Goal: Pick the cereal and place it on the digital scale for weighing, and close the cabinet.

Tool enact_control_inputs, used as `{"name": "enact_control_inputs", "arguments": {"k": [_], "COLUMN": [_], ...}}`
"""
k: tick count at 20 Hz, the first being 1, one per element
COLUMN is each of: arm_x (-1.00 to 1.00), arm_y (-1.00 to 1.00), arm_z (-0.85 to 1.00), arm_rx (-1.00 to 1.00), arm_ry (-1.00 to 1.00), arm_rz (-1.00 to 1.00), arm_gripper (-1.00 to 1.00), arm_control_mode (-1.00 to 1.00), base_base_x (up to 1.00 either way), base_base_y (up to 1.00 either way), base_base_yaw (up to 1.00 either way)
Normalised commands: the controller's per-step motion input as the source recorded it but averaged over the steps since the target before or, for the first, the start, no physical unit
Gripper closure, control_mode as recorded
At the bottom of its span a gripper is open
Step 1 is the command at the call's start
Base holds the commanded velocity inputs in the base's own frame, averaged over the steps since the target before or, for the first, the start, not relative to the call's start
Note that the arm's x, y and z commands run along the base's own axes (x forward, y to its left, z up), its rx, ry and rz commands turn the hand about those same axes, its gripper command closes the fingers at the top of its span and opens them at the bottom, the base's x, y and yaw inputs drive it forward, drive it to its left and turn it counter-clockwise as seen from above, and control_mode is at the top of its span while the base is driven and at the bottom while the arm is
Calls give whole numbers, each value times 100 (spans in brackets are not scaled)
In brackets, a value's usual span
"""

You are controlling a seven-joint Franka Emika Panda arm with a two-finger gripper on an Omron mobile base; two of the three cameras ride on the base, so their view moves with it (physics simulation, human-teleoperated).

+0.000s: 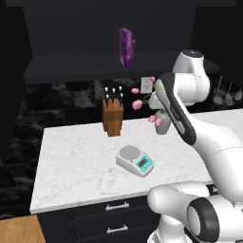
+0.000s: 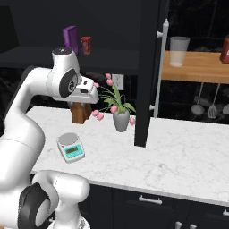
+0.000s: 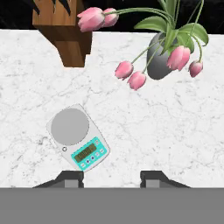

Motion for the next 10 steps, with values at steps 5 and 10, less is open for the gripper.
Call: {"name": "enact_control_inputs", "arguments": {"k": [5, 10], "arm_x": [-29, -28], "arm_y": [4, 1], "arm_z": [0, 33], "arm_rx": [0, 6], "arm_ry": [-6, -19], "arm_rz": [0, 0], "arm_gripper": [-100, -100], "arm_control_mode": [-100, -100], "base_base_x": [0, 0], "base_base_y": [0, 0], "base_base_yaw": [0, 0]}}
